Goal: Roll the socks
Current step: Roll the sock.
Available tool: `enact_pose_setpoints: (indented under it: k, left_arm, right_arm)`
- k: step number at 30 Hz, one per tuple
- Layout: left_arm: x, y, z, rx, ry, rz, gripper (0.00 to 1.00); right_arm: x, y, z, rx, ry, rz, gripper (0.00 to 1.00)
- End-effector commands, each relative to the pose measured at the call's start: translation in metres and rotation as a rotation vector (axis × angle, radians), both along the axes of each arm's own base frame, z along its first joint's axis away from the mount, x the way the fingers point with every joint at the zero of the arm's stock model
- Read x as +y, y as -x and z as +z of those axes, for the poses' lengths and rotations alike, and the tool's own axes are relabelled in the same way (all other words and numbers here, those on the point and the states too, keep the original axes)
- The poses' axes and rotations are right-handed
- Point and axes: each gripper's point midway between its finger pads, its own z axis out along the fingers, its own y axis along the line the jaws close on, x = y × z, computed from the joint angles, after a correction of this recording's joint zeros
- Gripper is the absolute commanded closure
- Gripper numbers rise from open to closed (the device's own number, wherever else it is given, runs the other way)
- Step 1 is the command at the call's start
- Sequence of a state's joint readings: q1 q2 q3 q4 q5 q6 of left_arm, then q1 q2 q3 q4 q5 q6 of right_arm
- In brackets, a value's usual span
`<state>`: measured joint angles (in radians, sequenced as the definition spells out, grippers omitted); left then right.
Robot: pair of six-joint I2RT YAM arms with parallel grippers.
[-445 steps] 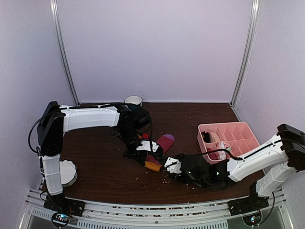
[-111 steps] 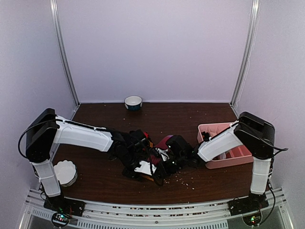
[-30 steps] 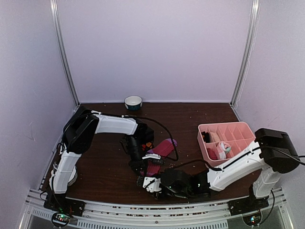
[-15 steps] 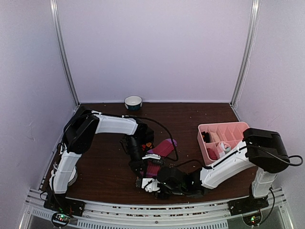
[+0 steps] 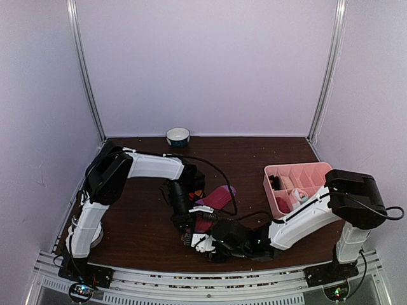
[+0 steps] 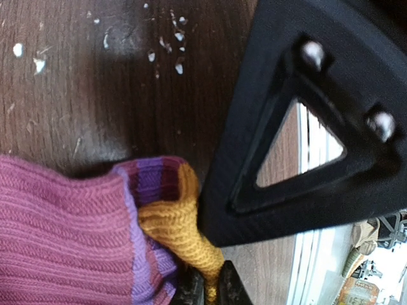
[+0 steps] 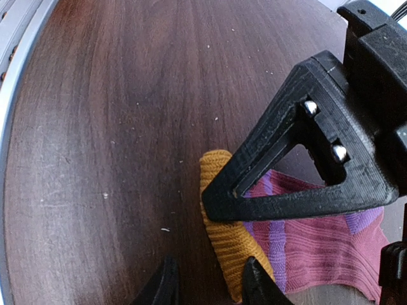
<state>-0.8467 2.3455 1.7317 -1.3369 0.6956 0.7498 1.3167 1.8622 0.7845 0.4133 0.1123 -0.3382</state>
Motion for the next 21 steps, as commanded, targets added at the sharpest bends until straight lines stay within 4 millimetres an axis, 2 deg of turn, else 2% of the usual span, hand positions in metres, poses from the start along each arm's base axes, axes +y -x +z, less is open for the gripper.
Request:
enact_pose_setpoints:
  k: [1,8,10,14,16,18,21]
  left_arm:
    - [0.006,-0.003,-0.009,-0.004,-0.035,-0.017,0.89]
    - [0.007,-0.003,-0.011,-0.004,-0.041,-0.018,0.89]
    - [0.007,-0.003,-0.011,-0.004,-0.041,-0.019,0.89]
    - [0.008,-0.003,-0.011,-0.007,-0.042,-0.02,0.89]
    - [0.007,-0.004,-0.011,-0.008,-0.041,-0.02,0.89]
    - [0.007,-0.004,-0.011,-0.01,-0.041,-0.021,0.89]
    - [0.007,-0.004,-0.011,-0.009,-0.04,-0.019,0.89]
  right_arm:
    - [-0.011,-0.005,0.005,-0.032,0.034,-0.012,0.65]
    - [-0.007,-0.003,0.0,-0.027,0.057,0.016,0.67]
    - [-0.002,0.0,0.007,-0.038,0.054,0.03,0.69]
    - [0.004,0.011,0.035,-0.05,0.017,0.08,0.69]
    - [0.002,0.01,0.046,-0.065,0.003,0.074,0.69]
    - [0.001,0.006,0.049,-0.082,-0.004,0.065,0.69]
    - [0.002,0.003,0.041,-0.073,0.013,0.067,0.68]
